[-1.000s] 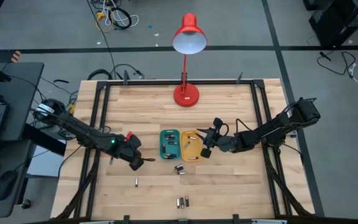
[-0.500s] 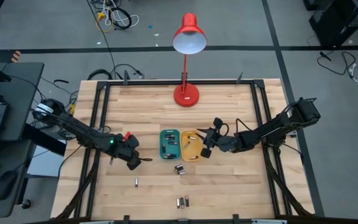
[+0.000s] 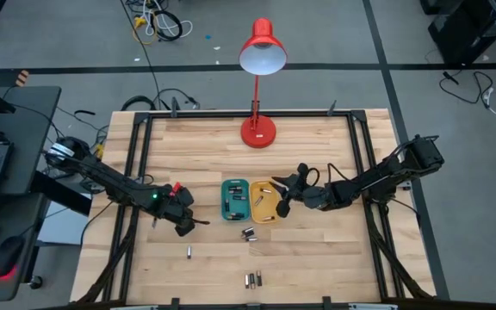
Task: Sort batteries
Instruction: Put the white battery into the yellow bin
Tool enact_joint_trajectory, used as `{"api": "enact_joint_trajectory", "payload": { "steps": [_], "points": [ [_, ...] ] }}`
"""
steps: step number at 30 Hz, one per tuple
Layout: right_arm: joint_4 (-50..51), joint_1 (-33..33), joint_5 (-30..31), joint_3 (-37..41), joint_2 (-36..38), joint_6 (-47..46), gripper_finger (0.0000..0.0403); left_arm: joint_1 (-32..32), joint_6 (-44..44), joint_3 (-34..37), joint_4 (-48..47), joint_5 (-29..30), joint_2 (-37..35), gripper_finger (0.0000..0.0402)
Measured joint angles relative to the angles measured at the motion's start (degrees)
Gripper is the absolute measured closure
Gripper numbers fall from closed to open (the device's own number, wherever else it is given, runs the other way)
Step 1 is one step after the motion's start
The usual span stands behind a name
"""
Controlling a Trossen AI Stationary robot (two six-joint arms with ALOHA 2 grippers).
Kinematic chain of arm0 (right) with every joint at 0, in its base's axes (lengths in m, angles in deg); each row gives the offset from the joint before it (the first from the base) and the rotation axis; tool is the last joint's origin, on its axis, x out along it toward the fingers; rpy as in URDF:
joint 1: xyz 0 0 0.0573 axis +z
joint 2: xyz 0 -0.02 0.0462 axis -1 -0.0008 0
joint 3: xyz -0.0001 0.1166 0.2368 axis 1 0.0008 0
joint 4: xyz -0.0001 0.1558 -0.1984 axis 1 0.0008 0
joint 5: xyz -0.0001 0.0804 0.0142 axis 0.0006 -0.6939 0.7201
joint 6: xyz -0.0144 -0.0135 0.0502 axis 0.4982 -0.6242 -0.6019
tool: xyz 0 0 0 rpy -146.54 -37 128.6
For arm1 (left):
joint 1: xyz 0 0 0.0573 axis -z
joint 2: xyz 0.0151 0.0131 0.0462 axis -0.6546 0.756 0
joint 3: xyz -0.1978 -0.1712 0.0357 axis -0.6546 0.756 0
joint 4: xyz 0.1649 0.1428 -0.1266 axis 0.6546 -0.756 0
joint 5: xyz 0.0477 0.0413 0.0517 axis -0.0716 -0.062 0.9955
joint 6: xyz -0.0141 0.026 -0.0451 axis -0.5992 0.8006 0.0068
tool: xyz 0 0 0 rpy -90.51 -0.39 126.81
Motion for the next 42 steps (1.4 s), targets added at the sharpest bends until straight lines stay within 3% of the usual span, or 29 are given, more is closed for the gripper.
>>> {"api": "enact_joint_trajectory", "payload": {
  "steps": [9,21,42],
  "points": [
    [-18.28,0.11,-2.93,-0.02,0.04,-1.72,0.0329,4.13,0.87,3.91,5.58,6.74,-0.14,0.0250],
    [-13.40,-0.07,-3.55,-0.02,0.04,-1.95,0.0329,8.76,-6.16,5.62,6.92,10.79,-0.02,0.0250],
    [-13.54,-0.55,-3.30,-0.02,0.04,-4.59,0.0329,9.09,-4.59,5.66,7.12,11.43,0.04,0.0261]
  ]
}}
